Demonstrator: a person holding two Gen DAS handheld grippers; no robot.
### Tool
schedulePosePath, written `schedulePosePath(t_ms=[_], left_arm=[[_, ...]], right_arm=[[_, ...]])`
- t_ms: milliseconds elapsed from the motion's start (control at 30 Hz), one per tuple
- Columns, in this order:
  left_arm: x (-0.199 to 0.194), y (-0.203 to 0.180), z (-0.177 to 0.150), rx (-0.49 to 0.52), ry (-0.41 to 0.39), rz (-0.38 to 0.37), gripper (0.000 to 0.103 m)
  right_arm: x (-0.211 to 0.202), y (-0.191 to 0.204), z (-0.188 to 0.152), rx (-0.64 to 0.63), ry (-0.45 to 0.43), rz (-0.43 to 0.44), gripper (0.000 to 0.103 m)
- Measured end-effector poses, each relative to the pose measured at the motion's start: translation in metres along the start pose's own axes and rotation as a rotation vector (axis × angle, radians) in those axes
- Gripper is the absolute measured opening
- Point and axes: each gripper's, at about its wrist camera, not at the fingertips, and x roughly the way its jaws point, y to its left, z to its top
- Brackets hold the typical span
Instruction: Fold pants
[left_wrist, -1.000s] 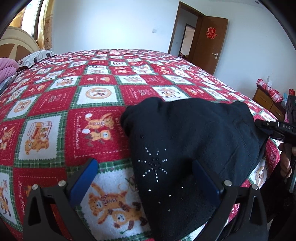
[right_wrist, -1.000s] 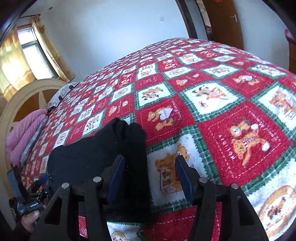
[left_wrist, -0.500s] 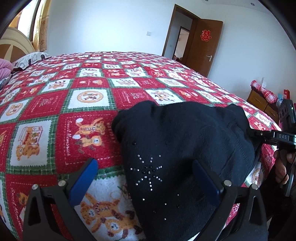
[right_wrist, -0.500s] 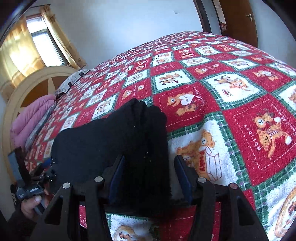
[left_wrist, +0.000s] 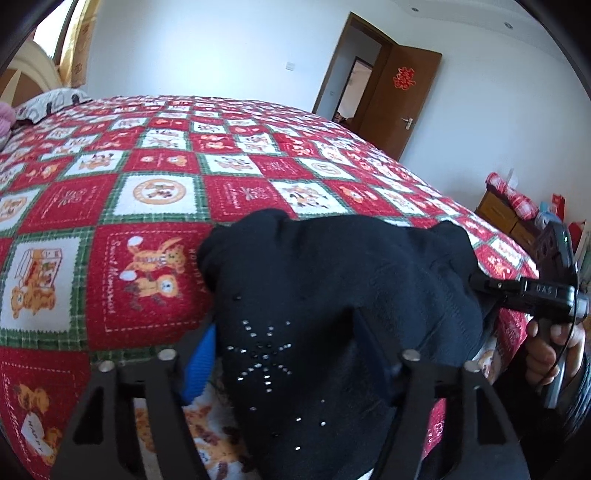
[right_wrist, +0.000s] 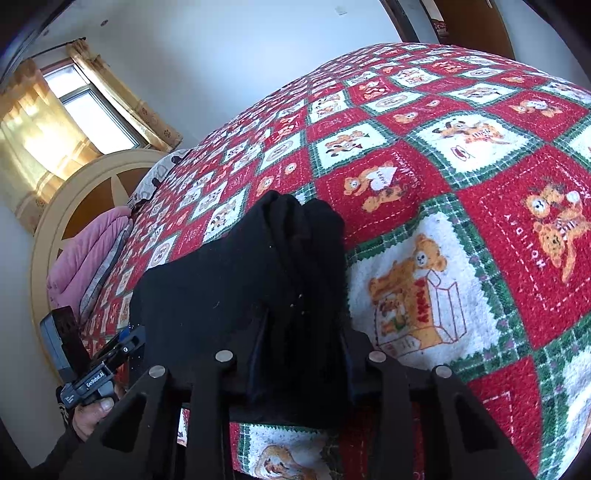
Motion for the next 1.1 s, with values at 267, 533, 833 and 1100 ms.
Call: schedulePosePath(t_ms=[267,533,833,1100], left_arm=[[-0.004,0.018,-0.002,-0.088,-0.001,-0.043,0.034],[-0.017,0.012,-0.001,-0.061,-0.026,-0.062,0.014],[-0.036,0.017,0.005,-0.077,-0.064,-0.094,0.013],[-0.055,0.028,0.013,-0.075,-0.096,-0.071,0.012]], right_arm=[[0.003,-0.006,0.001,0.025,0.008,0.013,0.035],[-0.007,0.014,-0.001,-0.06,-0.03,-0.026,0.027],[-0.02,0.026,-0.001,-0.068,-0.072,0.022,0.026],[-0.016,0.057,-0.003,-0.12,-0.071,0.041,0.026]])
